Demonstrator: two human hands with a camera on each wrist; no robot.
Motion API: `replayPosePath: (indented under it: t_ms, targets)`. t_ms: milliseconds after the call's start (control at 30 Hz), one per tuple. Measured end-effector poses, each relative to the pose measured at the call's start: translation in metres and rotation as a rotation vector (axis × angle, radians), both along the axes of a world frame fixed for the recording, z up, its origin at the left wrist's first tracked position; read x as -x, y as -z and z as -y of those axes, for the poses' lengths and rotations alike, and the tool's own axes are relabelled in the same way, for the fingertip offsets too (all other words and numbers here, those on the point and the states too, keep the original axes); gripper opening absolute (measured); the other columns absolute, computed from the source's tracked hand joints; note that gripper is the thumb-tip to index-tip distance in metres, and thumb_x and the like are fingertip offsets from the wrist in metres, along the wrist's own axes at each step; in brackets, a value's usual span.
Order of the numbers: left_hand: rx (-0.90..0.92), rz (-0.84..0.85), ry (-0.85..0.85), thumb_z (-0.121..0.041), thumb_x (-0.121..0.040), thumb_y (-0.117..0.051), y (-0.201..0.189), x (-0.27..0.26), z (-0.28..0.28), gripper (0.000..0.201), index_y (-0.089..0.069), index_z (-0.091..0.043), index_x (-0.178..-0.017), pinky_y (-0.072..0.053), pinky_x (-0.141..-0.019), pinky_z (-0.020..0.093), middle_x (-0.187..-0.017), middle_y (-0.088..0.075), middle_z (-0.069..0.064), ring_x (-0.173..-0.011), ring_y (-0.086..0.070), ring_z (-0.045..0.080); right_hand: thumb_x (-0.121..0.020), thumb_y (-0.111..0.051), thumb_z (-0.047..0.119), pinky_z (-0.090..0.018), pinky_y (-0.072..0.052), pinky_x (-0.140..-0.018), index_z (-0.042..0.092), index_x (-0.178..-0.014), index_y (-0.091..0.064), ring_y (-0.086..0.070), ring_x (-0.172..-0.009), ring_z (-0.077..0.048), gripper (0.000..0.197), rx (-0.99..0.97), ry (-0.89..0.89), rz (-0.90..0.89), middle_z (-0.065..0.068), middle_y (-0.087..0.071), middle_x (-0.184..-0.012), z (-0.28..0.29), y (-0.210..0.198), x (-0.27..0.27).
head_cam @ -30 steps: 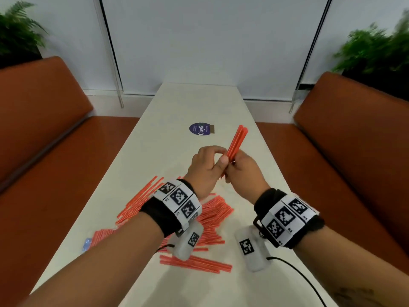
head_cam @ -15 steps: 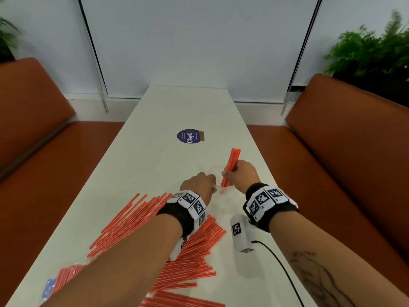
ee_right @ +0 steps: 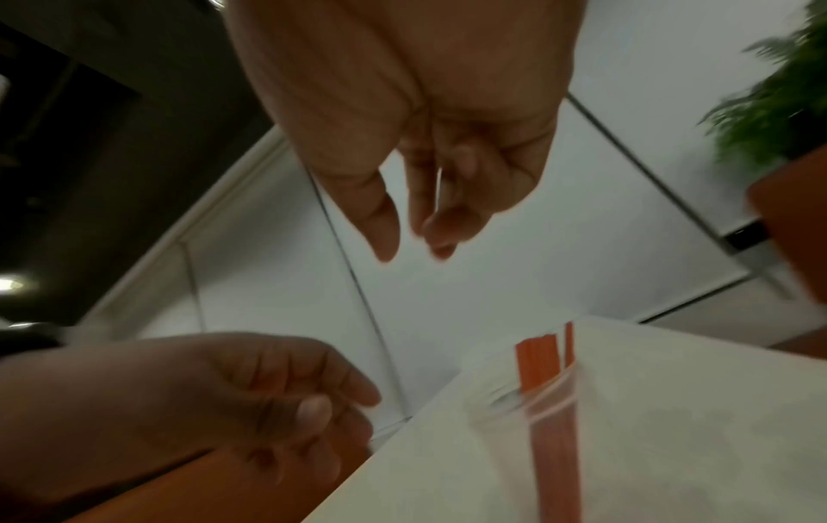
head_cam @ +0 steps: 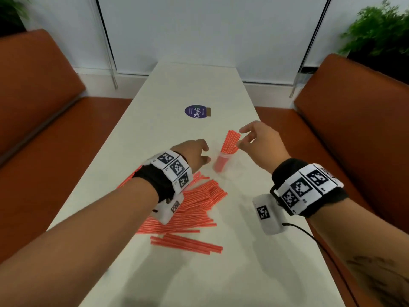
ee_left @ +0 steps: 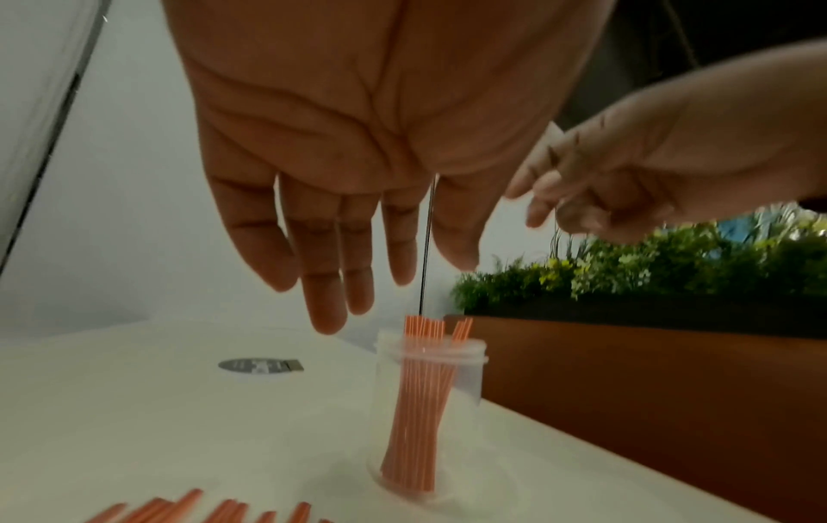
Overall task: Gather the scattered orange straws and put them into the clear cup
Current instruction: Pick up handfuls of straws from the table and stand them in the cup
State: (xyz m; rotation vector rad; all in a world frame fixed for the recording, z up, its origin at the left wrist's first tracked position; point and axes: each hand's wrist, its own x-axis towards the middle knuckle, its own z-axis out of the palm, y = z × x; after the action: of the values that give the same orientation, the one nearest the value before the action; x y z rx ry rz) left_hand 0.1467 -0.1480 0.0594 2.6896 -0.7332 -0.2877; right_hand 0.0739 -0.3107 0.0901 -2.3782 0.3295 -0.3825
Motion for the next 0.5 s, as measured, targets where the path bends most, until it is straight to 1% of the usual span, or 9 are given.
replayPosePath:
  t_ms: [33,67,100,133,200,233,267,367,500]
  targets:
    - [0.007,-0.019,-0.016,-0.035,-0.092,-0.049,-0.004,0.009,-0.013,0.04,-0.046,-0.018,-0.128,-0.042,-0.097,0.035,-0.129,-0.055,0.005,-0.116,-0.053,0.023,-0.083,-0.064,0.014,-0.015,-0.036,-0.057,0.012,-0.104,-0.059,-0.049,-0.065,-0.004,0.021,0.023,-0.106,-0.09,0.004,-0.055,-0.086,-0.011,0.002,0.011]
    - [0.021,-0.049,-0.039,-0.035,-0.092,-0.048,-0.005,0.019,-0.029,0.038,-0.047,-0.019,-0.127,-0.042,-0.098,0.035,-0.128,-0.056,0.004,-0.115,-0.054,0.022,-0.083,-0.065,0.017,-0.015,-0.036,-0.056,0.011,-0.104,-0.06,-0.049,-0.063,-0.003,0.022,0.053,-0.229,-0.199,0.006,-0.054,-0.081,-0.025,0.007,0.023]
    - [0.04,-0.085,-0.056,-0.035,-0.092,-0.048,-0.004,0.027,-0.041,0.037,-0.048,-0.02,-0.125,-0.043,-0.097,0.035,-0.126,-0.057,0.003,-0.113,-0.054,0.022,-0.084,-0.066,0.021,-0.017,-0.038,-0.059,0.01,-0.108,-0.061,-0.05,-0.065,-0.005,0.027,0.108,-0.358,-0.323,0.006,-0.055,-0.082,-0.037,0.014,0.033]
    - [0.054,-0.128,-0.08,-0.034,-0.092,-0.049,0.0,0.037,-0.055,0.035,-0.048,-0.02,-0.124,-0.044,-0.096,0.035,-0.123,-0.058,0.004,-0.111,-0.055,0.022,-0.085,-0.065,0.025,-0.019,-0.04,-0.065,0.009,-0.114,-0.06,-0.054,-0.073,-0.01,0.033,0.195,-0.491,-0.454,0.003,-0.059,-0.09,-0.052,0.022,0.043]
    - [0.078,-0.217,-0.128,-0.032,-0.092,-0.05,0.009,0.058,-0.079,0.032,-0.05,-0.019,-0.121,-0.044,-0.09,0.032,-0.119,-0.059,0.004,-0.105,-0.055,0.021,-0.087,-0.06,0.031,-0.026,-0.042,-0.081,0.008,-0.125,-0.054,-0.057,-0.1,-0.021,0.045,0.403,-0.685,-0.662,-0.005,-0.06,-0.116,-0.078,0.045,0.057]
    - [0.089,-0.249,-0.156,-0.032,-0.092,-0.05,0.014,0.067,-0.089,0.03,-0.05,-0.02,-0.12,-0.043,-0.088,0.031,-0.118,-0.059,0.003,-0.103,-0.055,0.02,-0.088,-0.059,0.032,-0.03,-0.044,-0.088,0.007,-0.127,-0.052,-0.056,-0.108,-0.025,0.047,0.478,-0.719,-0.711,-0.008,-0.058,-0.123,-0.089,0.058,0.061]
    - [0.094,-0.268,-0.181,-0.032,-0.093,-0.049,0.02,0.075,-0.098,0.029,-0.051,-0.021,-0.119,-0.043,-0.088,0.031,-0.117,-0.059,0.002,-0.102,-0.054,0.018,-0.088,-0.059,0.031,-0.033,-0.048,-0.09,0.006,-0.125,-0.052,-0.057,-0.108,-0.027,0.045,0.514,-0.715,-0.724,-0.009,-0.058,-0.122,-0.097,0.07,0.063]
    - [0.113,-0.306,-0.238,-0.03,-0.093,-0.047,0.037,0.095,-0.112,0.026,-0.052,-0.021,-0.117,-0.045,-0.088,0.032,-0.115,-0.058,0.001,-0.101,-0.056,0.018,-0.086,-0.061,0.024,-0.034,-0.052,-0.076,0.003,-0.108,-0.059,-0.063,-0.093,-0.028,0.03,0.53,-0.657,-0.657,-0.011,-0.063,-0.107,-0.114,0.096,0.063]
    - [0.149,-0.322,-0.276,-0.027,-0.094,-0.046,0.05,0.111,-0.123,0.023,-0.051,-0.019,-0.116,-0.044,-0.089,0.03,-0.116,-0.059,0.0,-0.099,-0.053,0.015,-0.09,-0.057,0.02,-0.034,-0.048,-0.072,0.002,-0.108,-0.059,-0.059,-0.087,-0.028,0.026,0.574,-0.649,-0.68,-0.013,-0.064,-0.108,-0.126,0.107,0.062]
